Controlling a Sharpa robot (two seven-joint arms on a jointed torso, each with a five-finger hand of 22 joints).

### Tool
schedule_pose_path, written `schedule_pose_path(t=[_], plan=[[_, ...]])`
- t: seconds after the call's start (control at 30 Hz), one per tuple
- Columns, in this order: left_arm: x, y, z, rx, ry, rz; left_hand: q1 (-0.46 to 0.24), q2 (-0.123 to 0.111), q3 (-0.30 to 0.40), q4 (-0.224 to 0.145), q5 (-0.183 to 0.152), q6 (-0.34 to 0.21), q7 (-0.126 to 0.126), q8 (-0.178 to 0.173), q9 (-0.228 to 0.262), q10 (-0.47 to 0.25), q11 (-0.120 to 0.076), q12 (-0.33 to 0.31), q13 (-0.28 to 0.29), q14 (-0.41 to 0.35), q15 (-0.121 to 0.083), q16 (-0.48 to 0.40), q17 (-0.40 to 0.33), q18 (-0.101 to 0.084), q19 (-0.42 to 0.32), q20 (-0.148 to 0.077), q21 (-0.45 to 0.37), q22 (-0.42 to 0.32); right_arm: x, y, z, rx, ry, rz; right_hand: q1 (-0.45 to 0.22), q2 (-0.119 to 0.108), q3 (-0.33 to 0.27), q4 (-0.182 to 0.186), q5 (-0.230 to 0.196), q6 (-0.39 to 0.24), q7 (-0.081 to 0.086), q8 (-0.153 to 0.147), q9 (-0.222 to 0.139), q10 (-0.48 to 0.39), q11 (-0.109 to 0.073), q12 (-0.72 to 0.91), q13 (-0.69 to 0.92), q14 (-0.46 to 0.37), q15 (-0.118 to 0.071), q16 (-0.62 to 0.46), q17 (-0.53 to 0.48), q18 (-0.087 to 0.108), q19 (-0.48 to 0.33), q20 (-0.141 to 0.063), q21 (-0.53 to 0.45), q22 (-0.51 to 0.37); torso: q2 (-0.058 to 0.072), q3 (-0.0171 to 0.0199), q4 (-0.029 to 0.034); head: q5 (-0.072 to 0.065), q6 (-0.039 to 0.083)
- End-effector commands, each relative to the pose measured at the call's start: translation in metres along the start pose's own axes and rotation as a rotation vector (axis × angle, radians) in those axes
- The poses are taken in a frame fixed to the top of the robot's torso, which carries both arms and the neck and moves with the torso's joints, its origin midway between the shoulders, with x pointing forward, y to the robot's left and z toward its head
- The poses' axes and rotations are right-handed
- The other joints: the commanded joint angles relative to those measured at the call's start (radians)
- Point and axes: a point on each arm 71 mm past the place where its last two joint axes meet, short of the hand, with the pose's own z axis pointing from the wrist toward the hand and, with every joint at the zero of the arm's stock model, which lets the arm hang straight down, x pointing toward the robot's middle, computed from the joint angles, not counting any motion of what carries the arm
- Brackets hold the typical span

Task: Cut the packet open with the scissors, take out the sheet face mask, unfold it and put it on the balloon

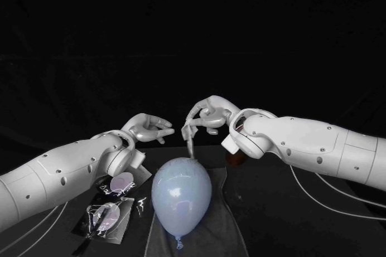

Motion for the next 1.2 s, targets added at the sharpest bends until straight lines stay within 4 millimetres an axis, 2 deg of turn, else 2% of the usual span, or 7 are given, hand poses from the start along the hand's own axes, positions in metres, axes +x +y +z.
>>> schedule_pose_path(t=[0.03,0.23,0.4,0.7,0.97,1.07,1.2], plan=[[0.009,-0.012,0.002,0.096,0.014,0.014,0.000,-0.009,-0.013,0.002,-0.004,-0.008,-0.005,-0.006,-0.005,-0.013,-0.004,-0.010,-0.009,0.000,0.005,-0.004,-0.005,0.012,0.009,0.002,-0.008,-0.004,0.003,0.004,0.000,-0.025,0.025,-0.059,-0.011,-0.002,0.004,0.000,0.003,0.005,0.000,0.004,0.001,0.002,0.001,0.004,0.001,0.066,-0.009,0.004,0.140,0.017,0.006,0.001,0.007,0.121,0.001,-0.0008,0.0002,0.001,-0.001],[0.024,-0.020,0.005,0.128,0.064,0.030,0.013,-0.002,-0.028,0.003,-0.004,-0.008,-0.015,-0.006,-0.012,-0.019,-0.014,-0.024,-0.027,0.000,-0.006,0.000,-0.014,0.014,0.015,-0.003,-0.016,-0.009,0.007,0.008,-0.001,-0.037,0.031,-0.059,-0.011,-0.003,0.004,-0.001,0.003,0.005,0.000,0.004,0.001,0.002,0.001,0.004,0.001,0.066,-0.009,0.005,0.141,0.016,0.007,0.001,0.010,0.122,-0.001,0.0002,-0.0002,0.010,-0.001],[0.033,-0.024,0.004,0.148,0.132,0.044,0.012,-0.006,-0.067,0.013,-0.005,-0.011,-0.026,-0.007,-0.022,-0.042,-0.030,-0.053,-0.055,-0.011,-0.026,0.002,-0.026,0.012,0.016,-0.010,-0.026,-0.015,0.011,0.011,-0.001,-0.046,0.038,-0.057,-0.011,-0.003,0.004,-0.001,0.003,0.005,0.000,0.004,0.001,0.002,0.001,0.004,0.001,0.066,-0.009,0.005,0.141,0.016,0.007,0.001,0.010,0.122,0.001,0.0011,0.0000,0.009,-0.001],[0.030,-0.022,0.000,0.155,0.179,0.022,0.045,0.028,-0.093,0.017,-0.005,0.020,-0.024,0.010,-0.029,-0.018,-0.058,-0.075,-0.085,-0.012,-0.048,0.016,-0.038,0.011,0.013,-0.012,-0.037,-0.016,0.009,0.010,-0.001,-0.041,0.021,-0.059,-0.011,-0.003,0.005,-0.002,0.003,0.006,0.000,0.005,0.001,0.003,0.001,0.004,0.001,0.067,-0.009,0.005,0.143,0.016,0.008,0.001,0.011,0.122,0.000,0.0005,0.0002,0.004,-0.005],[0.025,-0.017,-0.002,0.139,0.197,0.005,0.089,0.063,-0.076,0.005,-0.004,0.047,-0.017,0.015,-0.042,0.039,-0.051,-0.092,-0.105,0.015,-0.048,0.046,-0.044,0.012,0.028,-0.020,-0.021,-0.001,0.004,0.006,-0.001,-0.032,-0.002,-0.062,-0.012,-0.003,0.005,-0.002,0.003,0.006,0.000,0.005,0.001,0.003,0.001,0.004,0.001,0.067,-0.009,0.005,0.143,0.016,0.009,0.001,0.014,0.123,0.001,0.0008,0.0004,0.005,-0.006],[0.023,-0.015,-0.003,0.130,0.202,0.004,0.101,0.063,-0.069,-0.002,-0.004,0.053,-0.011,0.014,-0.049,0.055,-0.044,-0.101,-0.110,0.018,-0.041,0.056,-0.046,0.011,0.030,-0.023,-0.012,0.007,0.004,0.006,-0.001,-0.031,-0.007,-0.062,-0.012,-0.002,0.006,-0.002,0.003,0.006,0.000,0.005,0.001,0.004,0.001,0.005,0.003,0.067,-0.009,0.006,0.144,0.016,0.009,0.001,0.014,0.123,0.000,0.0010,0.0000,0.007,-0.006],[0.018,-0.010,-0.005,0.110,0.206,0.006,0.096,0.053,-0.062,0.000,-0.004,0.066,0.003,0.013,-0.064,0.090,-0.029,-0.116,-0.111,0.030,-0.020,0.101,-0.041,0.008,0.030,-0.022,0.007,0.027,0.002,0.006,-0.002,-0.030,-0.016,-0.059,-0.012,-0.002,0.006,-0.002,0.003,0.006,0.000,0.005,0.001,0.004,0.001,0.005,0.003,0.067,-0.009,0.006,0.144,0.016,0.009,0.001,0.014,0.123,0.000,0.0006,-0.0002,0.003,-0.007]])
